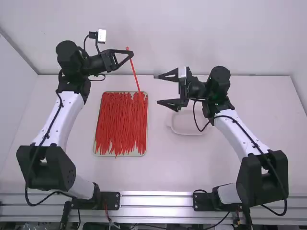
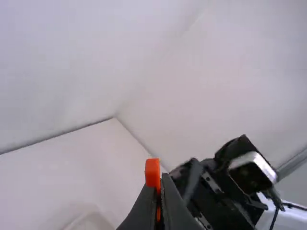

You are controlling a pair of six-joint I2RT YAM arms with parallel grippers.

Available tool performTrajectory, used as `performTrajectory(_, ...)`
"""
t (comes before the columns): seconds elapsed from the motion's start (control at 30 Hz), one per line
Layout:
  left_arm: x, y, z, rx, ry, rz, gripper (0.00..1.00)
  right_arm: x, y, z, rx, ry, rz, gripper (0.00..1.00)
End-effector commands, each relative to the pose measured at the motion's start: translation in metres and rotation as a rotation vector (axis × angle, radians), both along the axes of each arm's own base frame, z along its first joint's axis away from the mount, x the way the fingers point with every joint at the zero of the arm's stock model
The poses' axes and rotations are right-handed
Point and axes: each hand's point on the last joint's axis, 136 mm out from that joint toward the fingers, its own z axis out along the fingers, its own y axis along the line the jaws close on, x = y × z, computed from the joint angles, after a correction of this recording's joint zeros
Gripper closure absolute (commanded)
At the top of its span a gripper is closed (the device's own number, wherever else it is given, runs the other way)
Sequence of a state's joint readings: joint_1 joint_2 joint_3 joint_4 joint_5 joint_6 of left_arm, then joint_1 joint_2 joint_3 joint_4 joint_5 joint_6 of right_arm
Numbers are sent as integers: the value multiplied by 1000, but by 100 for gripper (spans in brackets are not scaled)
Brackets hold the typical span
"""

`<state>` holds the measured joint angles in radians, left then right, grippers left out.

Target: Fasten the cable tie

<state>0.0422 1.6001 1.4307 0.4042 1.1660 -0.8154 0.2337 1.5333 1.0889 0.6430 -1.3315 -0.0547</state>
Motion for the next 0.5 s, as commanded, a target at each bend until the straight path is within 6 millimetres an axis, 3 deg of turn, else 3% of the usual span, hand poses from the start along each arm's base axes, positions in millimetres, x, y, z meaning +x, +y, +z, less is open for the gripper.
performTrajectory(0.0, 9, 0, 8, 2, -4, -11, 98, -15, 0, 6, 5, -178, 92, 2)
performTrajectory(0.13, 24, -1, 0, -1, 62, -33, 98, -15, 0, 5, 8, -247, 91, 2)
performTrajectory(0.23, 41, -1, -17, -9, 176, -25, 98, -15, 0, 3, 10, -314, 90, 2)
performTrajectory(0.47, 52, -2, -42, -40, 353, -46, 98, -16, 0, -7, 18, -529, 85, 2)
